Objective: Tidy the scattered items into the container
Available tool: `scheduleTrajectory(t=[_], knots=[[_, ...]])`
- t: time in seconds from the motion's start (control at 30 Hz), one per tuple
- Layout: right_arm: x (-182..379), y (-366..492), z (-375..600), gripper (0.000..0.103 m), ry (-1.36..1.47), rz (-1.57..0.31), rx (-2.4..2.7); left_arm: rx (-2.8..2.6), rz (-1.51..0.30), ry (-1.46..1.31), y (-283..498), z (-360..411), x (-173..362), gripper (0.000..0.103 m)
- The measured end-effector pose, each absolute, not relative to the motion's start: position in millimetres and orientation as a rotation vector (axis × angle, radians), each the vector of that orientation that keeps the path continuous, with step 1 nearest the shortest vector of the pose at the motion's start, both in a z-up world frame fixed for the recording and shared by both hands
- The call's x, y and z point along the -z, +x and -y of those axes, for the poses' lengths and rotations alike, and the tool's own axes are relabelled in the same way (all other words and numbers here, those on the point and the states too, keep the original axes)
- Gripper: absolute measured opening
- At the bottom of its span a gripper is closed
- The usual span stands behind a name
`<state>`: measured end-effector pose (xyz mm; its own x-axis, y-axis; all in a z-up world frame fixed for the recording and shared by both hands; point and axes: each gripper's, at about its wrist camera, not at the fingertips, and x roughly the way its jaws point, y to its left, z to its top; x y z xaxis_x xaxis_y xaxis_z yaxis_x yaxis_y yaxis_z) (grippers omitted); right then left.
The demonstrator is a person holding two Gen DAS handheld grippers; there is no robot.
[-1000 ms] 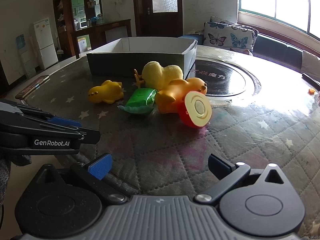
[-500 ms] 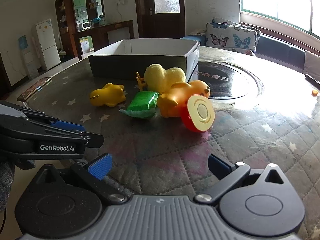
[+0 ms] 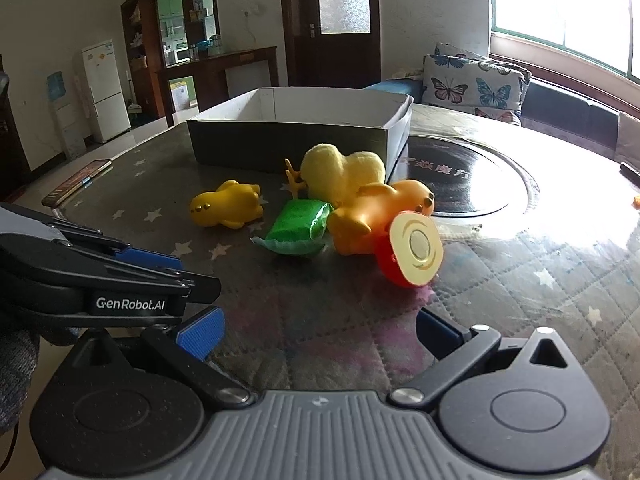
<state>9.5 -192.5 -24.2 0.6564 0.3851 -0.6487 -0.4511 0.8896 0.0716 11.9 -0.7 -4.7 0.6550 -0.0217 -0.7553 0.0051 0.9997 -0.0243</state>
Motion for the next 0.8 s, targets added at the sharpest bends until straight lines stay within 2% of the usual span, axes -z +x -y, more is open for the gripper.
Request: scheduleTrajectory(t=[0.8], knots=[[24.6,30.3,175.3,0.094,-0.104,-0.713,-0.534,0.032,-0.849,-0.076,36.2,-16.4,-3.4,0.036]])
